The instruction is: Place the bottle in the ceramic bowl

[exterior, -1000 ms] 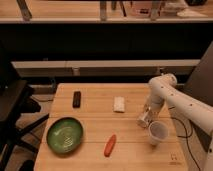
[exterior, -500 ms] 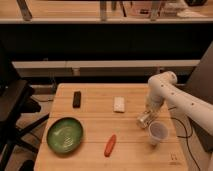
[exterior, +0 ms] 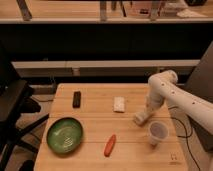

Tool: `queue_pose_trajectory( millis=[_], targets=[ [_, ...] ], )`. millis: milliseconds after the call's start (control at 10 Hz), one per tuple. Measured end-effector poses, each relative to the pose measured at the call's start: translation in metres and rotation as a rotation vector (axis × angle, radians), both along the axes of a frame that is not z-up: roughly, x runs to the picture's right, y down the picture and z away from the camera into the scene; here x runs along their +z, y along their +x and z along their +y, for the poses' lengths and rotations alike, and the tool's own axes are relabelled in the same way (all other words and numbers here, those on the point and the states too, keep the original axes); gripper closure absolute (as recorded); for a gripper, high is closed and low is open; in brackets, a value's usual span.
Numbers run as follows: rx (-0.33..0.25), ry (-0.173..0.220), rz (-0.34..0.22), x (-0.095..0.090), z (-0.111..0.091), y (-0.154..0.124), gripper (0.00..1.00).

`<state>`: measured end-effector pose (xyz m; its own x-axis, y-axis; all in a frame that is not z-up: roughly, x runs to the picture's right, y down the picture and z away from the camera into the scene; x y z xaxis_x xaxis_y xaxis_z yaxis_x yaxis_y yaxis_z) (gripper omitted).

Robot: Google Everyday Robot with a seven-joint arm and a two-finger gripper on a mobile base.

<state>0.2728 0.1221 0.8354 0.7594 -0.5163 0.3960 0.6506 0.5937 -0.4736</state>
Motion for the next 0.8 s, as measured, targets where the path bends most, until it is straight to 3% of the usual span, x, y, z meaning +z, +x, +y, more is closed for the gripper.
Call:
queue_pose_trajectory(
  millis=[100,400,700,800],
  targets=[
    [-0.003,0.004,0.001,0.0,-0.002,0.0,0.92],
    [-0.038,0.003,-0.028,-0.011,-0.001,-0.008,0.62],
    [-0.06,0.007,-0.02,0.0,-0.014,-0.01,0.3],
    [-0.072,0.008,-0.026,0.002,-0.018,-0.014,0.24]
  ],
)
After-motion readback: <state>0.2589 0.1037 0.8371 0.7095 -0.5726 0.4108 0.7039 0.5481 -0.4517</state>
